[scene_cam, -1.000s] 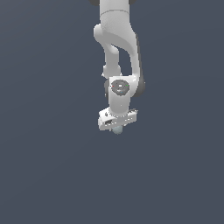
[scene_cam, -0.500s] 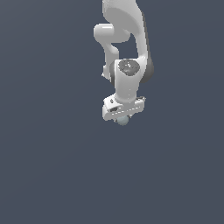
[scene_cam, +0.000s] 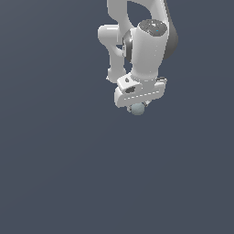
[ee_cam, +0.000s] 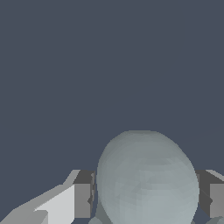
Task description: Pick up the object and move it to a goal position.
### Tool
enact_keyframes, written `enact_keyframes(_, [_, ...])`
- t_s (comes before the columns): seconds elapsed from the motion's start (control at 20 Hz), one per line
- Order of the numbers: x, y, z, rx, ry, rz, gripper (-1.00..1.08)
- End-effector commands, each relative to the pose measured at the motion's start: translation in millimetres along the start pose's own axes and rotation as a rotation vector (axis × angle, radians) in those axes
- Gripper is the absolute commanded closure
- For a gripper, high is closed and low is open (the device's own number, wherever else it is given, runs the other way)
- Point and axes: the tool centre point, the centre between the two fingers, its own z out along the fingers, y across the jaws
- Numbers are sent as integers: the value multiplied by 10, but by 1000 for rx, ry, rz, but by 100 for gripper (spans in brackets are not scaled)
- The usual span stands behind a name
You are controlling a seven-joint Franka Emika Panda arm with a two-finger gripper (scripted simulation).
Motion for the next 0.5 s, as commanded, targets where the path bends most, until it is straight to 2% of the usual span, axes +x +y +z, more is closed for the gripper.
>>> enact_keyframes(0.0, [-15, -81, -218, 0, -1, 0, 108])
enact_keyframes(0.45, [-14, -261, -714, 1, -1, 0, 108])
